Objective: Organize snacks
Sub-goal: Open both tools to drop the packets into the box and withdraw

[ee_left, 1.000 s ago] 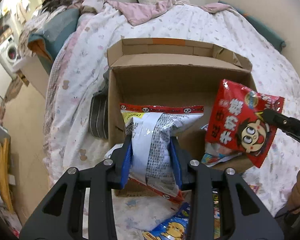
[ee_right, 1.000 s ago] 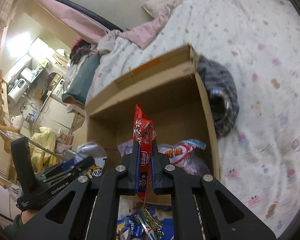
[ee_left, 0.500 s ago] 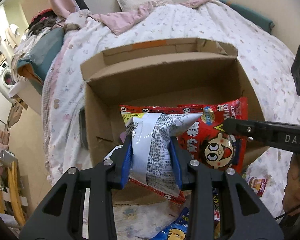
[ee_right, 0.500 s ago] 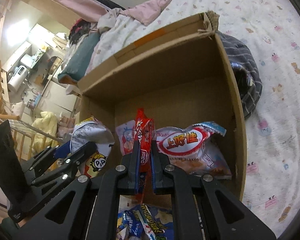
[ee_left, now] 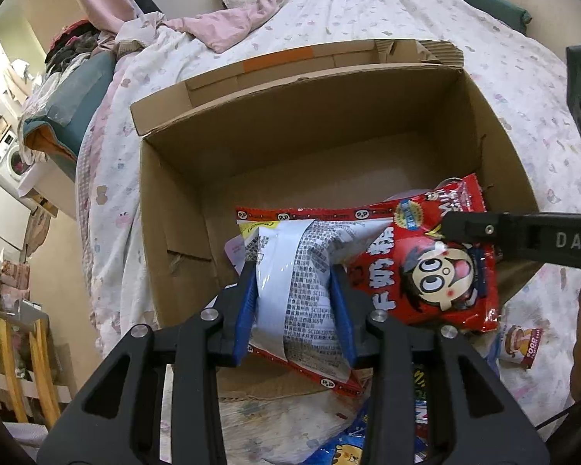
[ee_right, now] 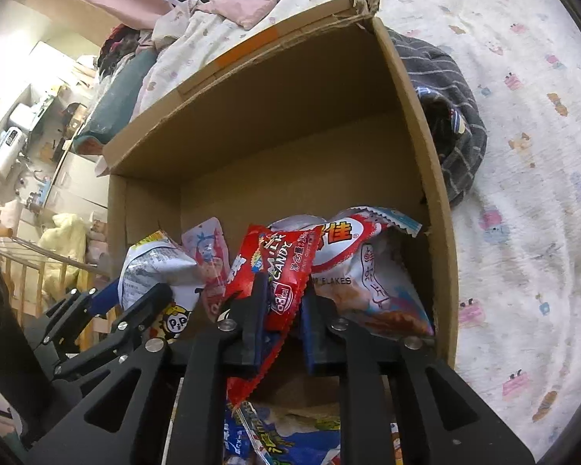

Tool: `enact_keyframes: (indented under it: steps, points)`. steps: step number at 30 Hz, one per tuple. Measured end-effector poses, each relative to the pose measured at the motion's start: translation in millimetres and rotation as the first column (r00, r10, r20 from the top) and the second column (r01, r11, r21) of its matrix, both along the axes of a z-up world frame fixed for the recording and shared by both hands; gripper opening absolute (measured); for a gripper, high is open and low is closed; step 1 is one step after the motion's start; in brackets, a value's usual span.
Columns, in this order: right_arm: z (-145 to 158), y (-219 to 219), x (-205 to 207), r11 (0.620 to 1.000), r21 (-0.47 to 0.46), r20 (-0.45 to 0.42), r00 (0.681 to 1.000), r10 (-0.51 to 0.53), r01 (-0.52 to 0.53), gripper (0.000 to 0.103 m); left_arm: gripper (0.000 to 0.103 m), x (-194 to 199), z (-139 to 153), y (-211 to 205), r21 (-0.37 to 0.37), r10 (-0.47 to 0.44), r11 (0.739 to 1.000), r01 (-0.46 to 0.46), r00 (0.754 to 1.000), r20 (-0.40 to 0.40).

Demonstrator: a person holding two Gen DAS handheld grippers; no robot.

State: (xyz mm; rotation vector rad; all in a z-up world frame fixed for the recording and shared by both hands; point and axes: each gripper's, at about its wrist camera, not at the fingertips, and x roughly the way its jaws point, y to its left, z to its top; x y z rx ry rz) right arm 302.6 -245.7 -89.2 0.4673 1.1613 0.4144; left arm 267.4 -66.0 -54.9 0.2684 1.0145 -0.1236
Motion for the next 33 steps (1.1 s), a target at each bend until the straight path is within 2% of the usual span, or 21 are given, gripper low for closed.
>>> enact_keyframes:
  steps: [4, 6, 8, 10, 12, 13, 14, 16, 20, 28, 33]
  points:
    - [7.0, -1.4, -0.3, 1.0, 0.0, 0.018, 1.0, -0.005, 0.005, 0.018, 0.034, -0.3, 0.9, 0.9, 0.006, -0.001, 1.0, 0.001, 1.0, 0.0]
    - [10.3, -4.5, 0.0, 1.0, 0.004, 0.028, 0.999, -0.015, 0.015, 0.018, 0.041, -1.2, 3.0, 1.7, -0.005, 0.001, 1.0, -0.001, 1.0, 0.001]
    - [13.4, -7.4, -0.4, 1.0, 0.0, 0.037, 0.999, -0.022, 0.022, 0.018, 0.059, -2.5, 7.0, 3.4, -0.03, 0.002, 1.0, -0.002, 1.0, 0.01]
    - [18.3, -9.0, -1.6, 1.0, -0.014, 0.057, 0.998, -0.025, 0.026, 0.019, 0.067, -3.9, 10.7, 4.4, -0.049, 0.002, 0.999, -0.001, 1.0, 0.021]
    - [24.7, -9.4, -3.4, 0.999, -0.043, 0.086, 0.996, -0.022, 0.026, 0.025, 0.075, -3.8, 13.4, 5.6, -0.079, 0.004, 0.997, -0.002, 1.0, 0.018]
    - [28.2, -9.6, -4.4, 0.998, -0.058, 0.103, 0.994, -0.021, 0.027, 0.038, 0.079, -3.5, 14.5, 7.5, -0.103, 0.007, 0.995, -0.005, 1.0, 0.014]
    - [31.2, -9.8, -4.4, 0.998, -0.063, 0.115, 0.993, -0.022, 0.03, 0.062, 0.081, -3.2, 15.8, 9.9, -0.131, 0.012, 0.991, -0.011, 1.0, 0.007]
    - [36.8, -13.8, -7.2, 0.998, -0.05, 0.145, 0.989, -0.036, 0.044, 0.075, 0.081, -2.6, 18.0, 13.9, -0.161, 0.027, 0.987, -0.027, 1.0, -0.001]
    - [40.2, -16.8, -7.7, 0.998, -0.046, 0.16, 0.986, -0.042, 0.05, 0.075, 0.082, -2.9, 21.3, 19.6, -0.2, 0.045, 0.979, -0.045, 0.999, -0.003]
    - [42.3, -18.5, -7.6, 0.998, -0.042, 0.159, 0.986, -0.04, 0.047, 0.075, 0.082, -7.2, 28.8, 26.6, -0.226, 0.075, 0.972, -0.068, 0.997, 0.021]
    - [45.7, -23.0, -12.7, 0.998, -0.032, 0.166, 0.985, -0.054, 0.06, 0.075, 0.082, -13.4, 37.0, 39.9, -0.277, 0.136, 0.953, -0.121, 0.99, 0.038]
